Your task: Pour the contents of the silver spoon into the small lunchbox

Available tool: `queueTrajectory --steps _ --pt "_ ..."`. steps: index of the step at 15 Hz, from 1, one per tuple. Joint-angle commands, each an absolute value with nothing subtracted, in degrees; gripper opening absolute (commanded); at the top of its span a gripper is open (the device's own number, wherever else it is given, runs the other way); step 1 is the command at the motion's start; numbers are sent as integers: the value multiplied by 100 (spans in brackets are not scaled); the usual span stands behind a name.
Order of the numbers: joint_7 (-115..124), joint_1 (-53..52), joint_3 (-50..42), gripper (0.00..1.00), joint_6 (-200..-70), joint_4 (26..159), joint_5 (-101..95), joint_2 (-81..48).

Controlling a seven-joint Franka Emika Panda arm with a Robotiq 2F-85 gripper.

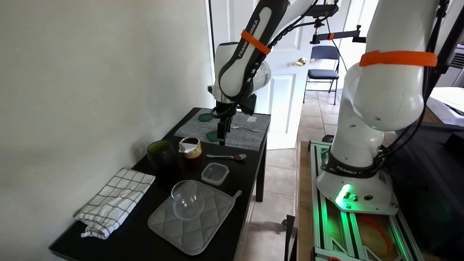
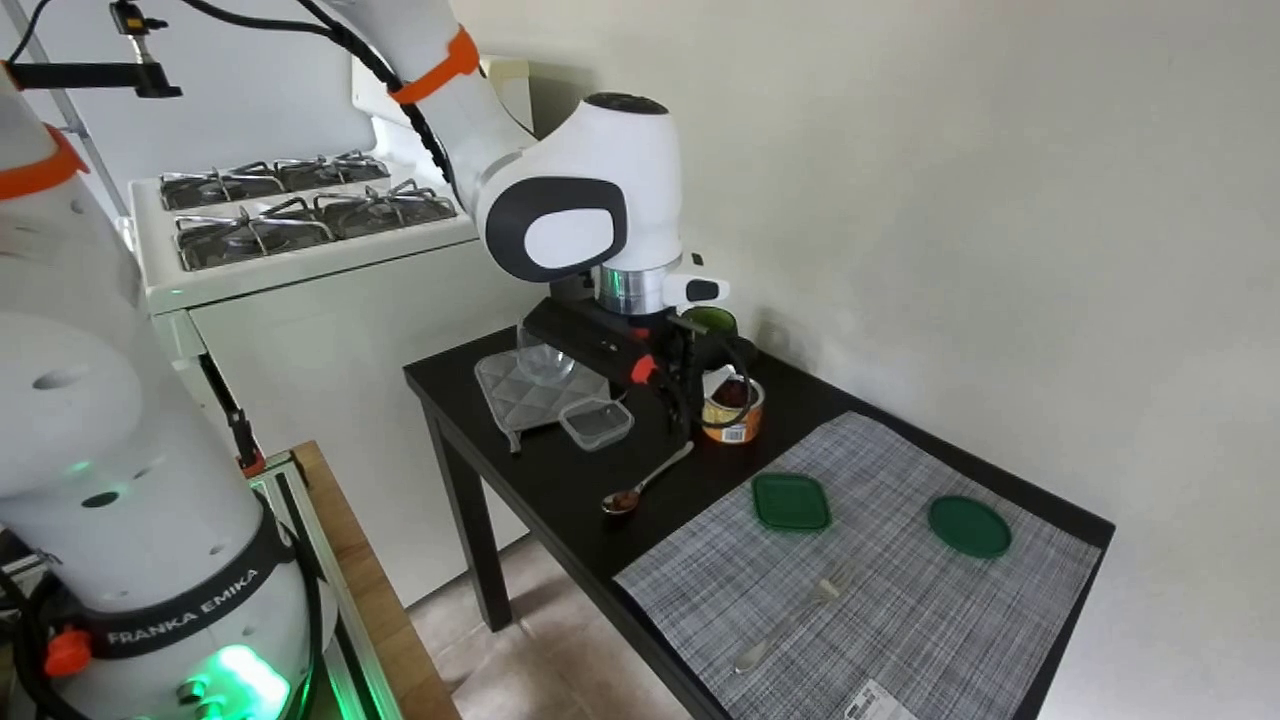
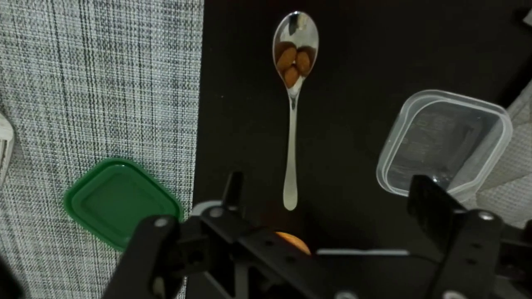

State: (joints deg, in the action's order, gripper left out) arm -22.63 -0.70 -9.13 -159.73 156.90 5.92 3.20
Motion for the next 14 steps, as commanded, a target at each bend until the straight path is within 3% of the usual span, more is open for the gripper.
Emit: queueTrajectory --steps 1,13,14 --pt "-2346 1 -719 100 -16277 15546 815 -134" --pt "-2220 707 -102 100 -17210 15182 614 -1334" --pt "-2215 783 -36 96 -17238 15146 608 -1410"
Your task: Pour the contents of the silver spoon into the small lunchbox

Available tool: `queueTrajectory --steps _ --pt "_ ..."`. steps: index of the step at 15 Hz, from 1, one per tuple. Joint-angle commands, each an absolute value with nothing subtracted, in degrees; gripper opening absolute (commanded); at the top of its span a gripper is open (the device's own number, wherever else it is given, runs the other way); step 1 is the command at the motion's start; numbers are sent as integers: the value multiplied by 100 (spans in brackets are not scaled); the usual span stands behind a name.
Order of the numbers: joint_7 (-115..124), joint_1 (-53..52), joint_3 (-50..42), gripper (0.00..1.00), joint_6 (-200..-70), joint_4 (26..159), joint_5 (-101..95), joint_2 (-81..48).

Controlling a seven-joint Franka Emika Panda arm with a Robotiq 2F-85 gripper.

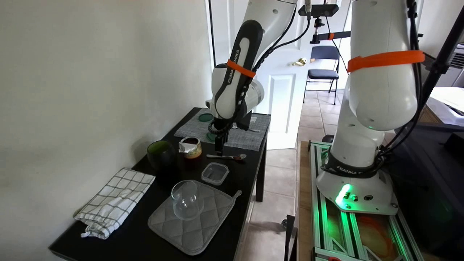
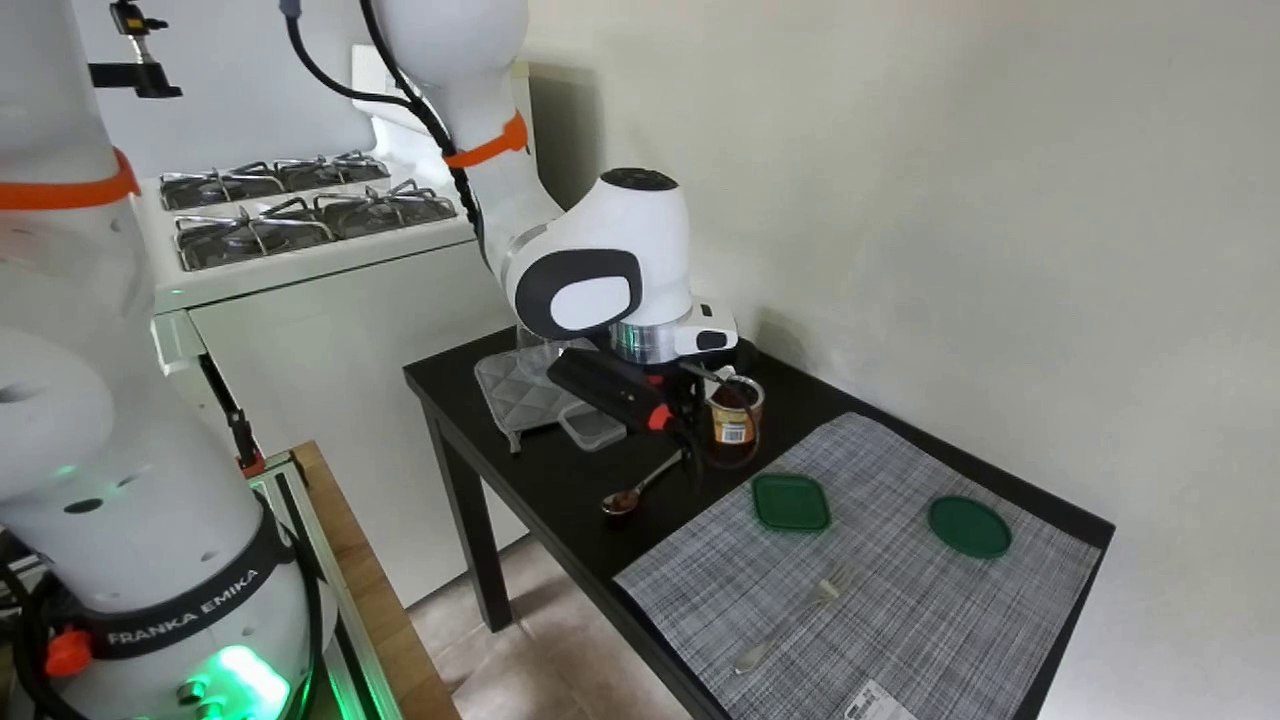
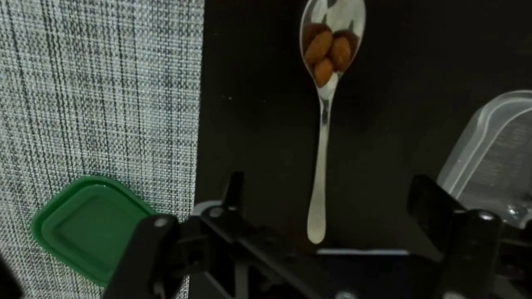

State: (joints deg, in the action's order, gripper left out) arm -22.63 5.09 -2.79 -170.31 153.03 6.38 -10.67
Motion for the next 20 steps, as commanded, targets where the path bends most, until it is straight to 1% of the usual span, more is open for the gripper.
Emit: queueTrajectory --steps 1,3,6,7,8,10,11,15,17,18,20 --pt "-2182 832 -7 89 -17282 15109 560 -1493" --pt "-2149 944 81 94 -17341 15039 512 -1622" --pt "-2139 1118 247 70 -17401 14921 509 -1802" --pt "-2123 1146 272 57 -17402 14883 486 -1839" --pt "-2124 1188 316 53 -17407 14849 481 -1882" --pt "-2117 1236 368 39 -17423 14791 457 -1949" --pt "-2114 1252 381 29 -17426 14763 439 -1978" --pt "-2072 1259 357 1 -17434 14695 336 -2052" --pt "-2059 1269 344 0 -17438 14672 301 -2069" --pt "-2053 1271 340 3 -17442 14663 285 -2080" --pt "-2022 1260 322 3 -17440 14654 248 -2082"
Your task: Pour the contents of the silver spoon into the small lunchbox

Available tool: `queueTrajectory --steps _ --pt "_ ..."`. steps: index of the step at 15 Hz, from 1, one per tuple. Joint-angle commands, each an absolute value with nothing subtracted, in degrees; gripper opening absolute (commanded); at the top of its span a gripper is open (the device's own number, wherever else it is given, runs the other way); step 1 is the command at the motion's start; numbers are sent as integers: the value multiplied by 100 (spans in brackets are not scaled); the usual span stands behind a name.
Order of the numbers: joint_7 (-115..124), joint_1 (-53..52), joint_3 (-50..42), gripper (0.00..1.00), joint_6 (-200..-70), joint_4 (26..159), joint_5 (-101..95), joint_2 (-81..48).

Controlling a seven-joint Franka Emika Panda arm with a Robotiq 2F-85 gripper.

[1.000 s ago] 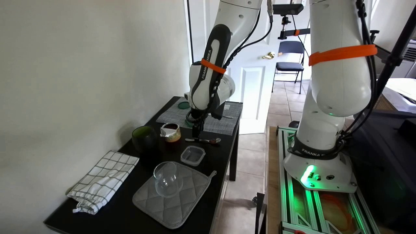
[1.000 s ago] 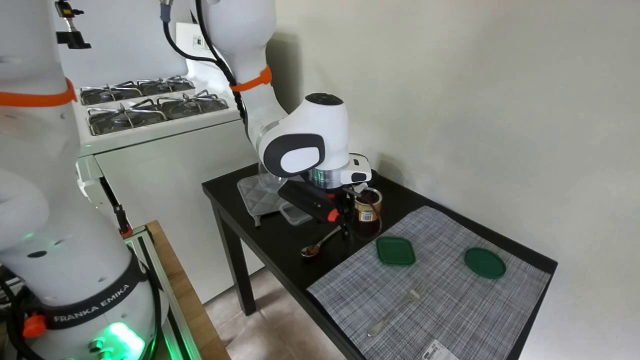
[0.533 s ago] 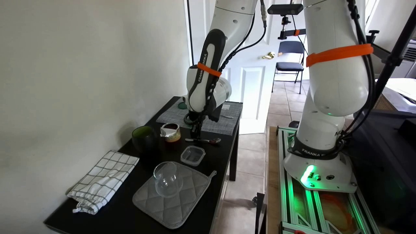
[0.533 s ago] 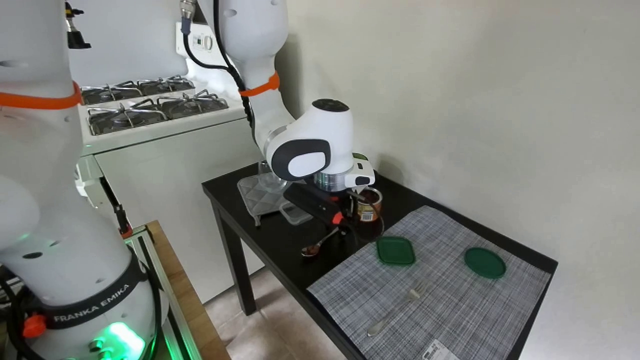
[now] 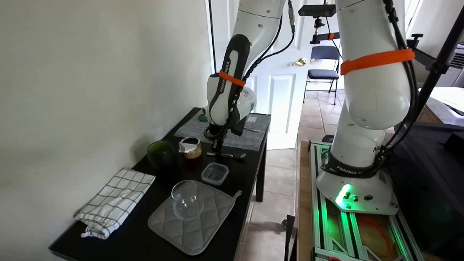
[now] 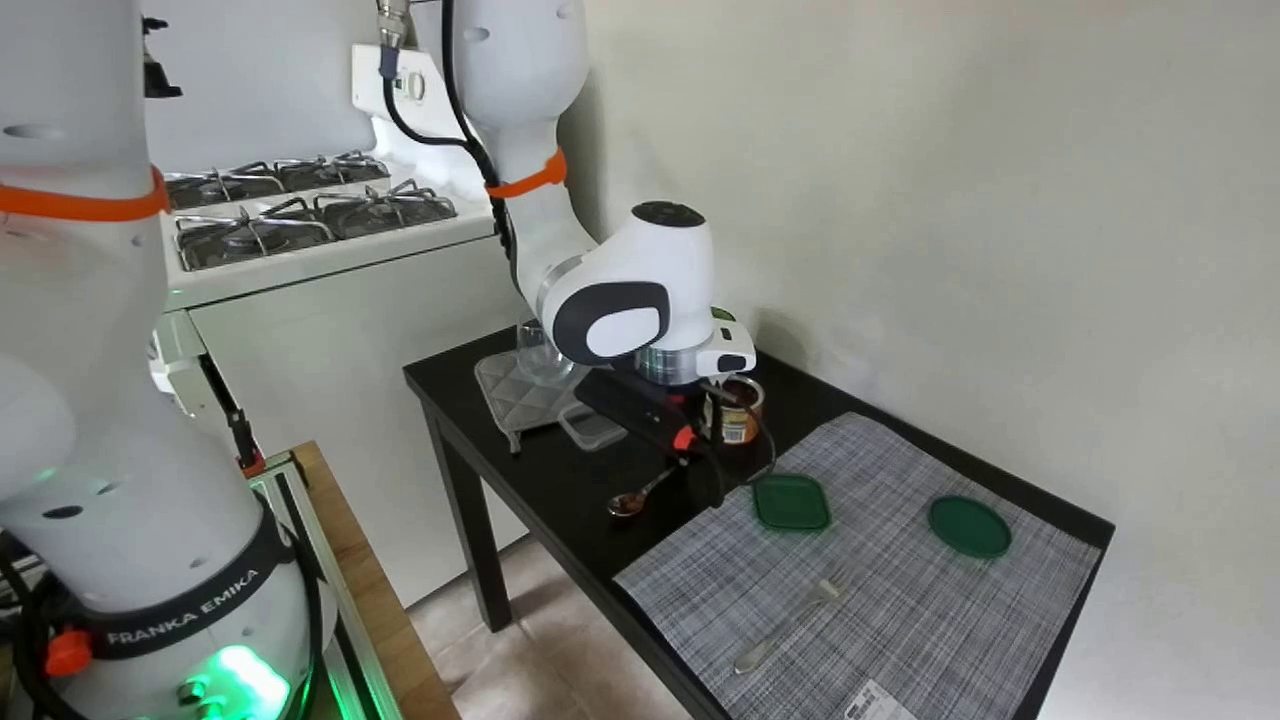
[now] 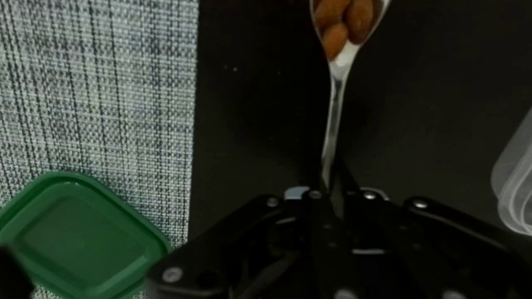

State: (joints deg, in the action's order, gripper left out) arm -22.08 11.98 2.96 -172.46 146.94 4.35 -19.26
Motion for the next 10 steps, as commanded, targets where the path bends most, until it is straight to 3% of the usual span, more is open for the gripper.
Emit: queueTrajectory --steps 1,10 --pt "-1994 1252 309 3 -17427 14655 229 -2067" --pt "-1834 1334 412 3 -16984 14785 345 -1545"
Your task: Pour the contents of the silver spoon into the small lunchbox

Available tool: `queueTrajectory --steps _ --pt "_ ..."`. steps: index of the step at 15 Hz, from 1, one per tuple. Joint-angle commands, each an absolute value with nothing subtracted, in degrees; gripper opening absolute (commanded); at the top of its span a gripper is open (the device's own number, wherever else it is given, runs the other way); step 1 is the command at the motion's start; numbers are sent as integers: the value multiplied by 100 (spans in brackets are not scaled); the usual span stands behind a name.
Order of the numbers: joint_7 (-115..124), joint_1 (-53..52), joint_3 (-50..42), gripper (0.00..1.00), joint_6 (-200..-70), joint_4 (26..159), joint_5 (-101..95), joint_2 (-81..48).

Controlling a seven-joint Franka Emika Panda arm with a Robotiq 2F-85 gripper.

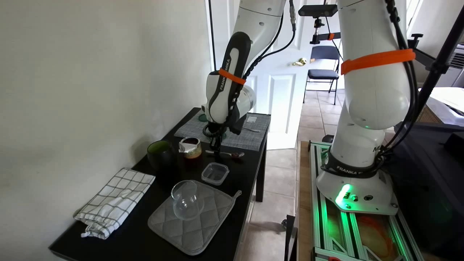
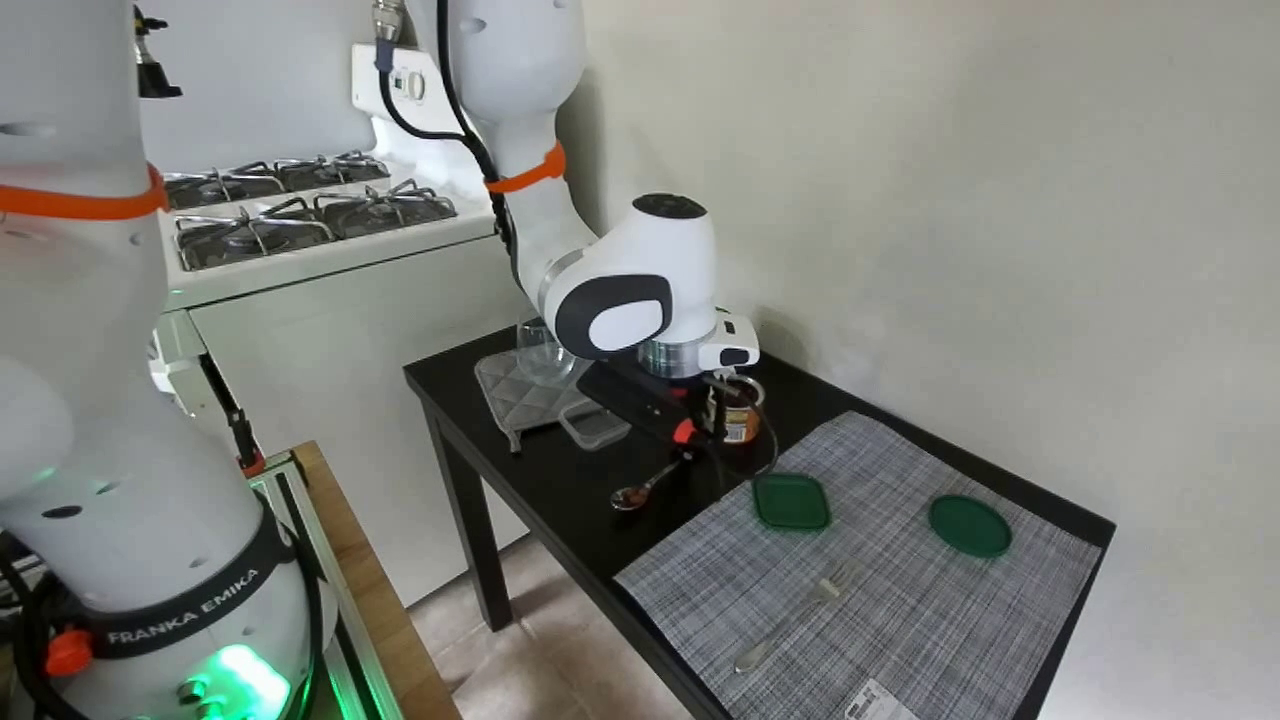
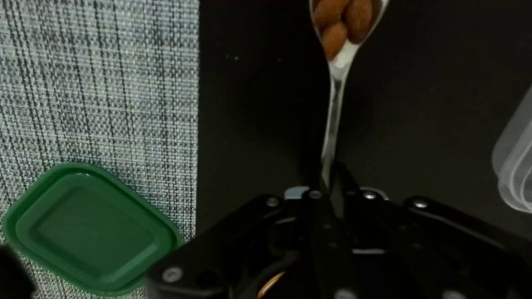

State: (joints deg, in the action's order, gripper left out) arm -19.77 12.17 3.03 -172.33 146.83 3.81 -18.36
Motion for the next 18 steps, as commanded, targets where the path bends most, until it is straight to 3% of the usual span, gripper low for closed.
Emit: queueTrajectory --steps 1,7,18 --pt "-1803 1293 373 3 -16952 14805 326 -1467" --pt "-1825 1201 429 3 -16587 14881 528 -975" --pt "-2419 1102 1515 3 -16759 14864 2792 -310"
